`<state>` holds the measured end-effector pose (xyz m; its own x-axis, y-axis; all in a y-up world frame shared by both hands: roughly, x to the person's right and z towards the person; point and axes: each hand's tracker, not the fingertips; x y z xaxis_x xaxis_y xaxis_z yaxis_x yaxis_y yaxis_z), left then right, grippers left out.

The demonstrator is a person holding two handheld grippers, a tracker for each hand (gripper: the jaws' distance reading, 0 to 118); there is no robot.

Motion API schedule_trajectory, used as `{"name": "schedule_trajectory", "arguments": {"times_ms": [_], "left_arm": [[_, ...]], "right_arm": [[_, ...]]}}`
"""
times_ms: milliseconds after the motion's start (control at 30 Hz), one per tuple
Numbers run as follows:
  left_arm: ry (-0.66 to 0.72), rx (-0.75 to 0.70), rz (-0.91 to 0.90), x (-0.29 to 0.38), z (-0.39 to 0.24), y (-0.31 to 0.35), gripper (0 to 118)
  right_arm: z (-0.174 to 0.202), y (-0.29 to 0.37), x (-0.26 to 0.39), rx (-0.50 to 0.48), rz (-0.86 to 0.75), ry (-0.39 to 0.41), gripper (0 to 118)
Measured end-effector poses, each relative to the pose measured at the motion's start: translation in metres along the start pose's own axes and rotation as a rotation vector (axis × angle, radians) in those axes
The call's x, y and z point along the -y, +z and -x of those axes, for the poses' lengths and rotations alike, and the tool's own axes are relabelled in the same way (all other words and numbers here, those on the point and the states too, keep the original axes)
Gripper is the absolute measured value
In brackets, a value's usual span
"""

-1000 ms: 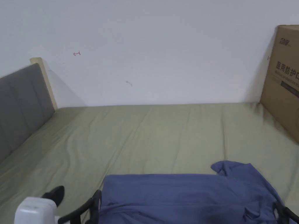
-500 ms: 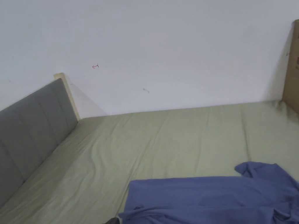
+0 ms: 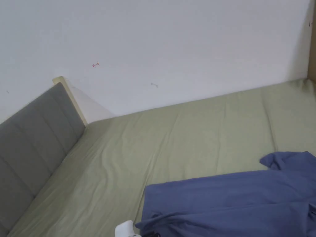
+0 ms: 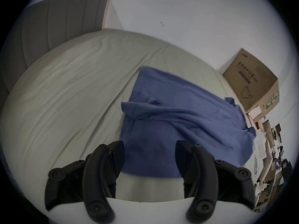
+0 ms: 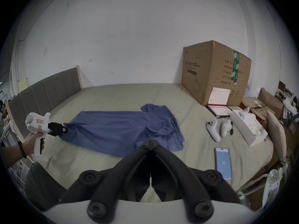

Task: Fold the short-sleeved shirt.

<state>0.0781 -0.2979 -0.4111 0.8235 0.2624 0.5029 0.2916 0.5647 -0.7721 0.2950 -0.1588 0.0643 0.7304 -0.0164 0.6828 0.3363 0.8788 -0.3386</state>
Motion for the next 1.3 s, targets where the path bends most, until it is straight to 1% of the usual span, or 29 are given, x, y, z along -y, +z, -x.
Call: {"name": "schedule_trajectory", "arguments": {"times_ms": [33, 67, 100, 167, 200, 233, 300, 333, 367, 400, 433, 467, 500, 567, 633, 667, 700, 733, 767, 800, 833, 867, 933, 1000, 1067, 1167, 1233, 1300], "left_arm": [[-0.011, -0.02, 0.018, 0.001, -0.003, -0.006, 53], [-0.039, -0.068, 0.028, 0.003, -0.008, -0.011, 31], [-0.072, -0.092, 0.006, 0.005, -0.013, -0.011, 18], [-0.049, -0.027, 0.032, 0.005, -0.011, -0.014, 3], [-0.052, -0.062, 0.035, 0.005, -0.014, -0.014, 3], [-0.069, -0.065, 0.035, 0.004, -0.016, -0.015, 3], [-0.136, -0.09, 0.056, 0.005, -0.019, -0.018, 3], [-0.158, -0.097, 0.06, 0.005, -0.021, -0.018, 3], [-0.186, -0.107, 0.068, 0.004, -0.024, -0.018, 3], [-0.205, -0.112, 0.071, 0.004, -0.026, -0.019, 3], [-0.211, -0.116, 0.074, 0.004, -0.025, -0.022, 3], [-0.221, -0.119, 0.074, 0.005, -0.025, -0.022, 3], [-0.227, -0.12, 0.073, 0.005, -0.024, -0.022, 3], [-0.226, -0.116, 0.068, 0.006, -0.022, -0.022, 3], [-0.215, -0.105, 0.063, 0.006, -0.018, -0.022, 3], [-0.211, -0.104, 0.059, 0.006, -0.016, -0.021, 3], [-0.212, -0.1, 0.058, 0.006, -0.016, -0.023, 3], [-0.213, -0.098, 0.056, 0.007, -0.016, -0.023, 3], [-0.213, -0.097, 0.052, 0.007, -0.015, -0.022, 3], [-0.21, -0.096, 0.048, 0.007, -0.014, -0.022, 3], [-0.207, -0.095, 0.046, 0.008, -0.016, -0.02, 3], [-0.201, -0.085, 0.043, 0.006, -0.014, -0.017, 2], [-0.139, -0.043, 0.016, 0.004, -0.005, -0.006, 2], [-0.067, -0.009, -0.035, 0.003, 0.001, 0.011, 2], [-0.077, -0.008, -0.069, 0.002, 0.004, 0.032, 2], [-0.118, 0.009, -0.098, 0.001, 0.002, 0.063, 1], [-0.132, 0.026, -0.11, 0.008, 0.003, 0.083, 1], [-0.138, 0.039, -0.108, 0.019, 0.007, 0.098, 1]], "right_arm": [[-0.004, -0.002, 0.001, 0.007, 0.013, -0.015, 0], [-0.008, -0.004, 0.003, 0.011, 0.028, -0.031, 0], [-0.01, -0.005, 0.003, 0.022, 0.037, -0.044, 0], [-0.014, -0.011, 0.004, 0.025, 0.05, -0.061, 0], [-0.016, -0.016, 0.004, 0.022, 0.064, -0.072, 0], [-0.018, -0.022, 0.005, 0.021, 0.071, -0.078, 0], [-0.023, -0.046, 0.003, 0.004, 0.1, -0.096, 0], [-0.026, -0.064, 0.002, -0.002, 0.132, -0.1, 4], [-0.033, -0.086, 0.004, -0.006, 0.188, -0.117, 29], [-0.039, -0.106, 0.005, -0.017, 0.224, -0.146, 60], [-0.045, -0.129, 0.007, -0.029, 0.257, -0.188, 76], [-0.052, -0.153, 0.012, -0.01, 0.244, -0.225, 76], [-0.067, -0.18, 0.021, 0.028, 0.271, -0.251, 76], [-0.08, -0.22, 0.027, 0.093, 0.341, -0.295, 76], [-0.09, -0.251, 0.04, 0.129, 0.41, -0.289, 76], [-0.093, -0.263, 0.047, 0.121, 0.456, -0.296, 75], [-0.089, -0.263, 0.048, 0.118, 0.44, -0.273, 75], [-0.085, -0.258, 0.046, 0.134, 0.397, -0.231, 75], [-0.08, -0.252, 0.045, 0.124, 0.376, -0.198, 69], [-0.076, -0.251, 0.045, 0.093, 0.362, -0.173, 48], [-0.069, -0.252, 0.044, 0.054, 0.378, -0.139, 5], [-0.064, -0.256, 0.043, 0.133, 0.411, -0.072, 4], [-0.063, -0.247, 0.039, 0.119, 0.392, -0.098, 4], [-0.07, -0.231, 0.034, 0.143, 0.35, -0.142, 4], [-0.072, -0.215, 0.029, 0.179, 0.334, -0.134, 4], [-0.075, -0.188, 0.026, 0.177, 0.311, -0.142, 4], [-0.075, -0.17, 0.029, 0.188, 0.301, -0.109, 4], [-0.074, -0.149, 0.034, 0.187, 0.288, -0.109, 4]]}}
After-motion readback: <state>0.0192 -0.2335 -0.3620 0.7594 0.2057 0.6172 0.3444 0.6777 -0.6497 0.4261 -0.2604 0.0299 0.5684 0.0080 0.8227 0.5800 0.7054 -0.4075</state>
